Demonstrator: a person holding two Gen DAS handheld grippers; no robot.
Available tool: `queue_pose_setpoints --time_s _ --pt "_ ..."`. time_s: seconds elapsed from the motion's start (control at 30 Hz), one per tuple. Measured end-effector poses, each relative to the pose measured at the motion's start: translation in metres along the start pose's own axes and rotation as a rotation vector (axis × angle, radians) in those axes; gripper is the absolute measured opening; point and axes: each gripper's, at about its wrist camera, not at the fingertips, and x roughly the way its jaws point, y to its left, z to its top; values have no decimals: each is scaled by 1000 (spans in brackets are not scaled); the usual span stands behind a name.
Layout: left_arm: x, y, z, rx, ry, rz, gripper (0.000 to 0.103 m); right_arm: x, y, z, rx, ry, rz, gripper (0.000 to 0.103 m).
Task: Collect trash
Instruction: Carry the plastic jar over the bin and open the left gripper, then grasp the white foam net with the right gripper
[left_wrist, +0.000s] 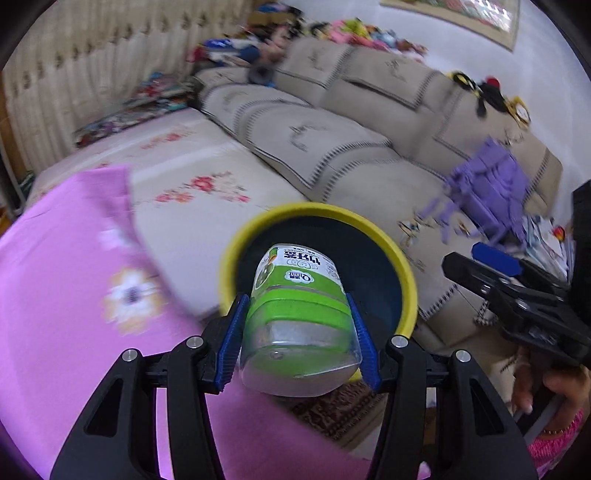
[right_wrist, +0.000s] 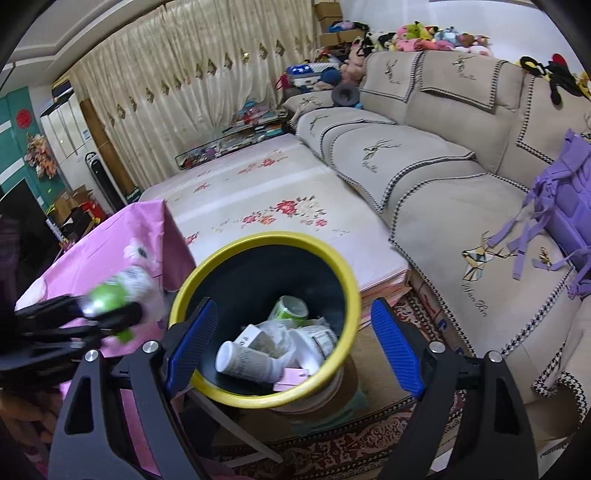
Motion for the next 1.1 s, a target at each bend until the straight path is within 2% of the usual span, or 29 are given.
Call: queue_pose_setpoints --time_s 0.2,0.27,0.33,0.5,0.63,0.73,0.83,0.87,0.97,1.03,1.1 --pt "56 -16 16 29 80 3 54 -9 -24 -1 36 -25 -64 81" --pt "68 -14 21 30 87 20 74 -12 -32 -1 50 -32 -83 81" --pt "68 -13 22 33 71 39 79 -14 -37 -1 62 -36 -90 81" --pt "31 5 20 3 -5 32 80 -18 -34 -2 63 -41 -84 81" --pt "-35 42 -1 -45 -137 75 89 -17 -12 1 20 -42 -58 81" --pt "-89 87 -31 -108 -218 144 90 -14 15 5 -26 -37 -20 81" --pt "-140 134 -72 -168 -276 258 91 -7 51 11 -82 -15 60 81" --pt "-161 155 -94 -193 -298 329 92 -5 63 14 -101 -8 83 81" --pt "-203 200 -144 -255 -336 456 92 3 121 21 -189 15 184 81" --pt "-227 236 -183 -302 -331 577 92 10 170 25 -258 35 254 81" --pt "-243 260 -212 -338 -314 651 92 14 223 25 -329 51 326 81"
